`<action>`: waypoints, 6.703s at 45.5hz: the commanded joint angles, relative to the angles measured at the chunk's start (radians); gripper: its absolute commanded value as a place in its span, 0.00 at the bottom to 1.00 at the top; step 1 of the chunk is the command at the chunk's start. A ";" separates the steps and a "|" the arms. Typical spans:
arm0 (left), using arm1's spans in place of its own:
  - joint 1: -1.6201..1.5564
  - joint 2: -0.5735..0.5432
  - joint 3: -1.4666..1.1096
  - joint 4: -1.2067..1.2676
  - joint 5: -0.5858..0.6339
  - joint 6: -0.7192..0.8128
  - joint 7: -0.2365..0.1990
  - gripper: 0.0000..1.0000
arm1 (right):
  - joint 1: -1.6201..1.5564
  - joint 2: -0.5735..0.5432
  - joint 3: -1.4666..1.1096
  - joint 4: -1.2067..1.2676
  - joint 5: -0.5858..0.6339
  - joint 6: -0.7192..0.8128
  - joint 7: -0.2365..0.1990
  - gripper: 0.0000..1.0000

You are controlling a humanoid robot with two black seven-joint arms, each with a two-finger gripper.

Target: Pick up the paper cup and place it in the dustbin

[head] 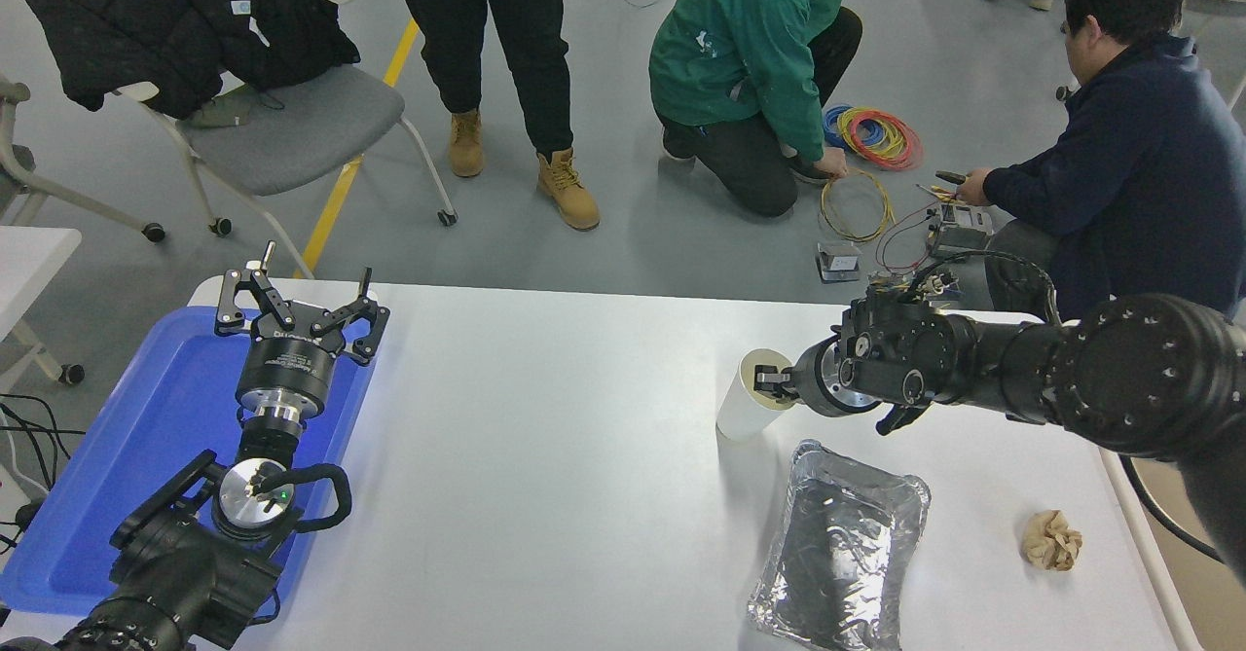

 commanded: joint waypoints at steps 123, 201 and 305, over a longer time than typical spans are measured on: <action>0.000 -0.001 0.000 0.000 0.000 0.000 -0.001 1.00 | 0.078 -0.575 -0.086 -0.402 -0.029 0.068 -0.030 0.00; 0.000 0.001 0.000 0.000 0.000 0.000 0.001 1.00 | -0.690 -0.488 0.340 -0.553 0.042 -0.380 -0.093 0.17; 0.000 0.001 0.000 0.000 0.000 0.000 -0.001 1.00 | 0.787 -0.293 -0.173 0.309 0.019 0.557 -0.099 1.00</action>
